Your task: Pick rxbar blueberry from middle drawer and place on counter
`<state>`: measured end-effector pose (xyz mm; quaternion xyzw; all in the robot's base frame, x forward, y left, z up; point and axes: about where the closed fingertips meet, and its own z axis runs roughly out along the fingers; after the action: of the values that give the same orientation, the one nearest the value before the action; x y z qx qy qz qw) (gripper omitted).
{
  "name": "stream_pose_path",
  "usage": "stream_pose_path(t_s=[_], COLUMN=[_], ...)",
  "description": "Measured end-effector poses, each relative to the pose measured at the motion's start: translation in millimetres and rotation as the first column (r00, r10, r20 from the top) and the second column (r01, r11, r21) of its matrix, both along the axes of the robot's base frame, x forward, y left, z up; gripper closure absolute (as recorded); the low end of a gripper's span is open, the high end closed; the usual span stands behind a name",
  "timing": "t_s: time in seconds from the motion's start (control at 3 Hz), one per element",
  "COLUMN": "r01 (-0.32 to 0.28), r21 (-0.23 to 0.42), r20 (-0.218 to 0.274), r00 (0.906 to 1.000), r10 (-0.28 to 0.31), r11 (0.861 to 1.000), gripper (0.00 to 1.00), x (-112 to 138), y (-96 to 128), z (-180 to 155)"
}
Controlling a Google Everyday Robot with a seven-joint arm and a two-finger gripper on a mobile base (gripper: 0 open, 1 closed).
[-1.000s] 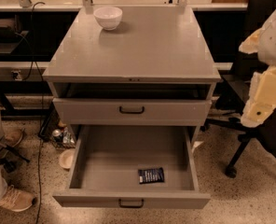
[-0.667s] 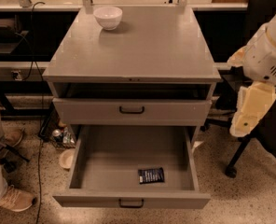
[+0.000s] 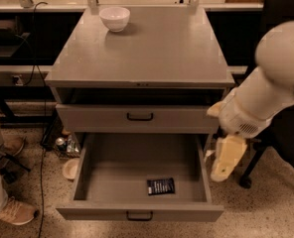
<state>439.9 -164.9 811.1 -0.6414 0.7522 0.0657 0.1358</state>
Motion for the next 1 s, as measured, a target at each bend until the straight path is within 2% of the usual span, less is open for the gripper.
stream_pose_path(t_s=[0.33, 0.67, 1.0], r01=[-0.022, -0.022, -0.036], r21=[0.054, 0.054, 0.073], r20=[-0.058, -0.058, -0.067], r00=[0.998, 0.998, 0.9969], r10=[0.025, 0.025, 0.041], r11=[0.998, 0.998, 0.997], gripper=[0.0, 0.0, 0.0], x=[-11.5, -11.5, 3.2], y=[31.4, 31.4, 34.4], z=[-70.0, -70.0, -111.3])
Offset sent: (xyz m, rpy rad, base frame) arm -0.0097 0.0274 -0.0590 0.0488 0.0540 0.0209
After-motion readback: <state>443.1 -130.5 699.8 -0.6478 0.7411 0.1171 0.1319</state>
